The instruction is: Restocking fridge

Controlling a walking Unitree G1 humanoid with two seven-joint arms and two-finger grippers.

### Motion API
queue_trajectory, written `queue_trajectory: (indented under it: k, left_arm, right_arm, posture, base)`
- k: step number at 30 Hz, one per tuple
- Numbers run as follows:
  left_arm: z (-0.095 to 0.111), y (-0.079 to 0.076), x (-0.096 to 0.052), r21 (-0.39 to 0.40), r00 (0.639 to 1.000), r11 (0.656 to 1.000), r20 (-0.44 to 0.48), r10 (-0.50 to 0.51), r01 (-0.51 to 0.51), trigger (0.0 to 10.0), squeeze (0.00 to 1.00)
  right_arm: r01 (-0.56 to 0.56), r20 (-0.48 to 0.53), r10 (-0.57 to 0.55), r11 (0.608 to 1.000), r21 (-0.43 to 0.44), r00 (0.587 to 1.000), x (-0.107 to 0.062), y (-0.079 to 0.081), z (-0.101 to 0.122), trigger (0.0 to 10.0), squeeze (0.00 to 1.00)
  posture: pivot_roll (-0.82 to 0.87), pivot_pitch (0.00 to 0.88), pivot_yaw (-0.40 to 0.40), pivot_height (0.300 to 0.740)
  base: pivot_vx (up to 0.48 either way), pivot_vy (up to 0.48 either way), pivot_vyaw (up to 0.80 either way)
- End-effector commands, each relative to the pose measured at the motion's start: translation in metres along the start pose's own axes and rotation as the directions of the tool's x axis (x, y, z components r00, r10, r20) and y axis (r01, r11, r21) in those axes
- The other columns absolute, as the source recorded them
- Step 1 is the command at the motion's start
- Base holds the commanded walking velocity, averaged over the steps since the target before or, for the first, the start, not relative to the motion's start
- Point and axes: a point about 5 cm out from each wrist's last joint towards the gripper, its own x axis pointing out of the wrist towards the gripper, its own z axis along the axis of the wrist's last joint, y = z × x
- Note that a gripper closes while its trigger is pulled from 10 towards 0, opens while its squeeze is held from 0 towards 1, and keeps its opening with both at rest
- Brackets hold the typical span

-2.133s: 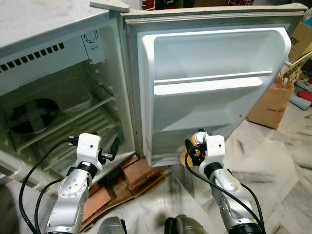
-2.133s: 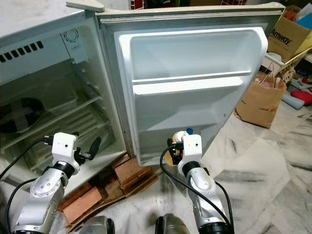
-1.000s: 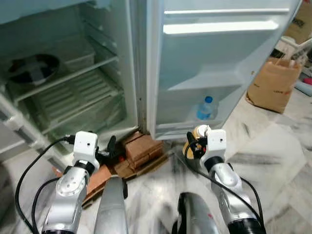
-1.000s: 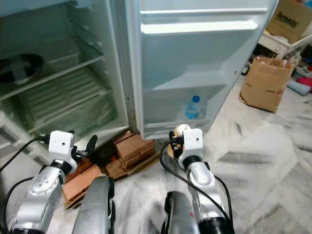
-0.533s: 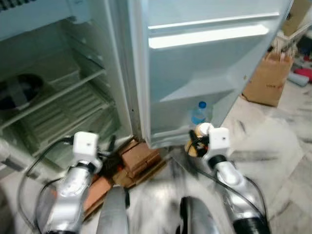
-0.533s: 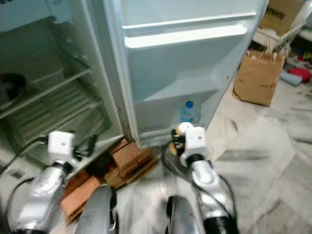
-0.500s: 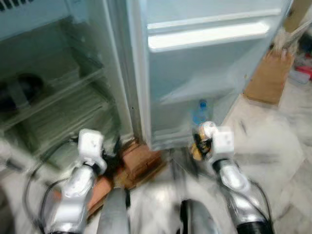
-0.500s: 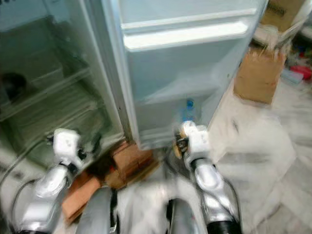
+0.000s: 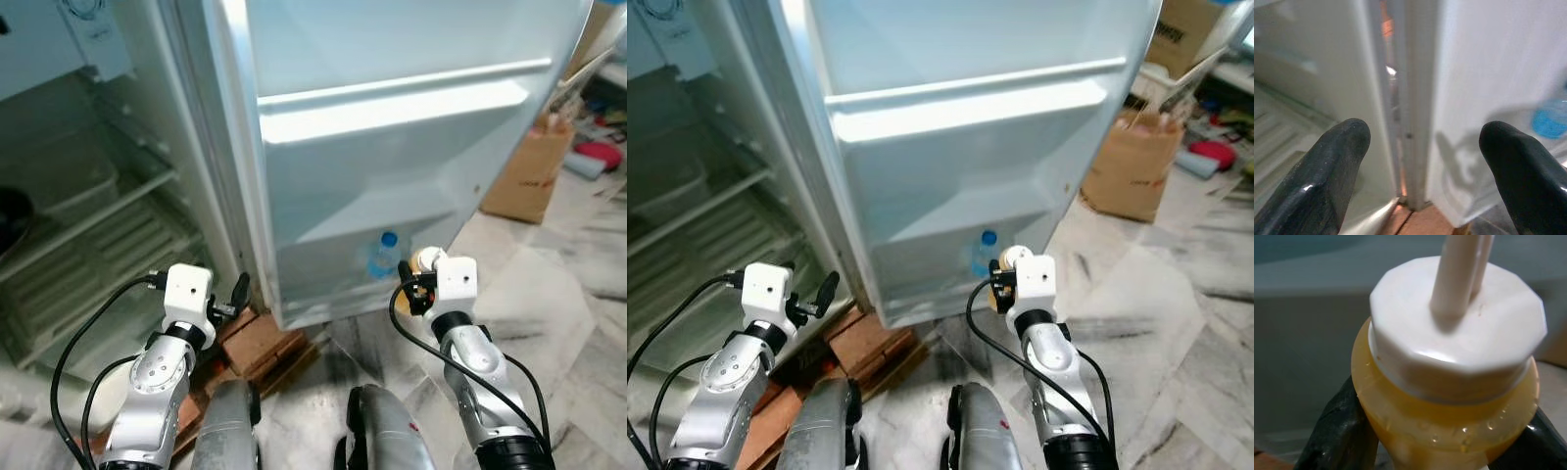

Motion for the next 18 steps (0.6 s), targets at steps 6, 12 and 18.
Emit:
queue_trajectory:
  k: [6, 12, 18]
  left_arm:
    - [-0.0017, -0.0026, -0.0010, -0.015, 1.000, 1.000, -0.005, -0.004, 0.004, 10.0, 0.00]
    - [-0.0023, -0.0029, -0.0014, -0.018, 1.000, 1.000, -0.008, -0.004, 0.004, 10.0, 0.00]
    - [-0.0043, -0.0008, -0.0071, -0.011, 1.000, 1.000, -0.022, 0.001, -0.001, 10.0, 0.00]
  right_arm:
    - [-0.062, 0.019, 0.062, 0.998, -0.012, 0.998, -0.0019, 0.0032, 0.0030, 10.0, 0.00]
    - [-0.072, 0.015, 0.072, 0.997, -0.010, 0.997, -0.0021, 0.0048, 0.0025, 10.0, 0.00]
    - [-0.116, -0.009, 0.116, 0.993, 0.000, 0.993, -0.0026, 0.0078, 0.0002, 10.0, 0.00]
  posture:
    - [0.06, 0.138, -0.015, 0.632]
    - [0.06, 0.140, -0.017, 0.632]
    - [0.07, 0.154, -0.018, 0.632]
  base:
    - [0.376, 0.000, 0.00]
    - [0.000, 0.000, 0.50]
    - [0.000, 0.000, 0.36]
